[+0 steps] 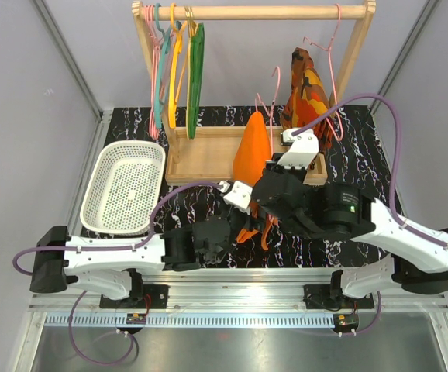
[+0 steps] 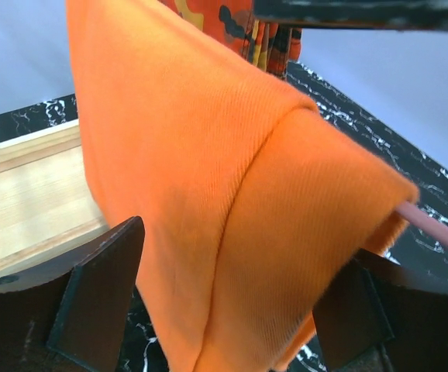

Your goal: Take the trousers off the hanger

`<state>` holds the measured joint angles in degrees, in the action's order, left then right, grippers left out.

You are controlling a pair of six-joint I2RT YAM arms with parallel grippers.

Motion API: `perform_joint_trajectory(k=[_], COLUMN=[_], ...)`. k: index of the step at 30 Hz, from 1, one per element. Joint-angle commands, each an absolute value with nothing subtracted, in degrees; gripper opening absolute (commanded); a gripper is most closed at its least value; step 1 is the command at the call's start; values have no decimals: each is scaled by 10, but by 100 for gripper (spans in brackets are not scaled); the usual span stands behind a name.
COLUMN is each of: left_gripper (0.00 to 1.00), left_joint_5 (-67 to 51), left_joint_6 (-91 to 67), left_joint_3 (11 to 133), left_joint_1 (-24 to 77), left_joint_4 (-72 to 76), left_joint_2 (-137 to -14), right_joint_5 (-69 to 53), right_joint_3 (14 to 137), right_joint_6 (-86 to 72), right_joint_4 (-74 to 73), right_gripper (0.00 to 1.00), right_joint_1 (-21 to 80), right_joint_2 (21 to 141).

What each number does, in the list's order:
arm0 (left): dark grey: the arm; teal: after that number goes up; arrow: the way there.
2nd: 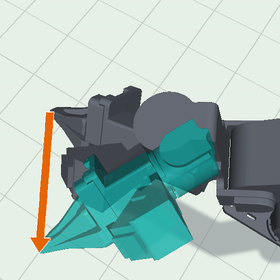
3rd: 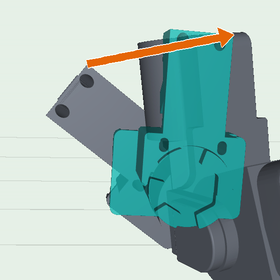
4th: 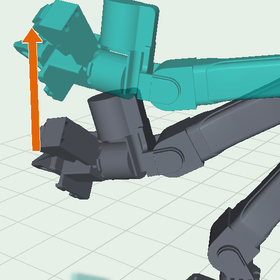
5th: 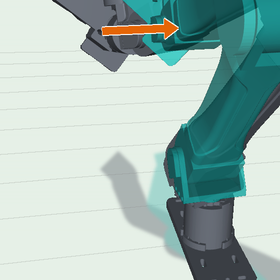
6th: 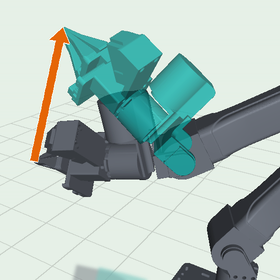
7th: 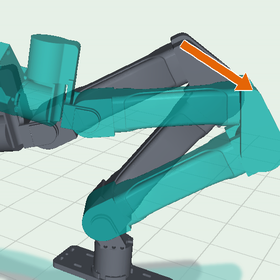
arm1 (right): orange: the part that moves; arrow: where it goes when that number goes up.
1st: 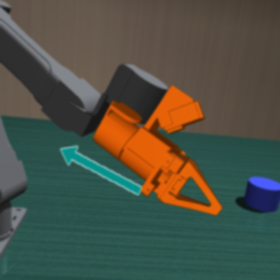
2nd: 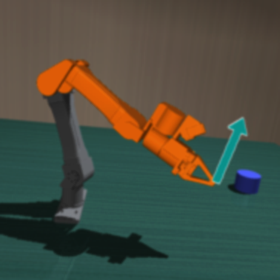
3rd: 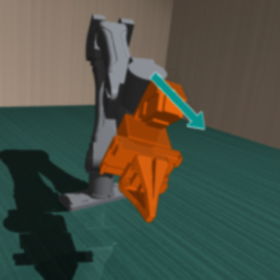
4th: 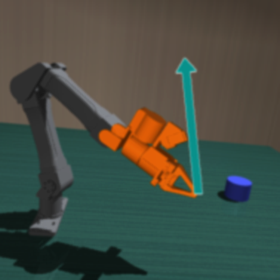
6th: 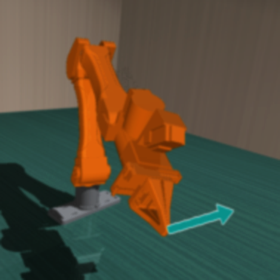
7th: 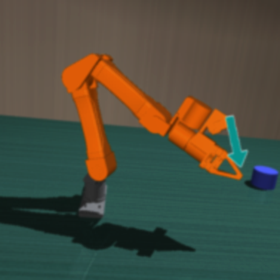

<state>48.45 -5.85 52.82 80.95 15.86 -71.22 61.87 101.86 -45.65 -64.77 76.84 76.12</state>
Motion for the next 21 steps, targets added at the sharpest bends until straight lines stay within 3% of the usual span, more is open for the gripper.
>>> perform_joint_trajectory(k=[1, 2, 3, 16, 21], left_gripper=[76, 60, 56, 59, 55], left_joint_5=[511, 512, 511, 562, 567], left_joint_6=[-62, -55, -54, -28, -11], left_joint_3=[556, 558, 562, 589, 599], left_joint_1=[809, 809, 809, 794, 789], left_joint_4=[238, 237, 236, 259, 250], left_joint_2=[-726, -729, -730, -766, -768], right_joint_5=[663, 663, 663, 663, 650], right_joint_3=[1019, 1019, 1020, 1022, 1018], right_joint_6=[-443, -442, -443, -443, -435], right_joint_4=[-548, -552, -556, -585, -589], right_gripper=[0, 0, 0, 0, 0], right_joint_1=[772, 772, 771, 772, 771], right_joint_2=[712, 711, 712, 714, 710])
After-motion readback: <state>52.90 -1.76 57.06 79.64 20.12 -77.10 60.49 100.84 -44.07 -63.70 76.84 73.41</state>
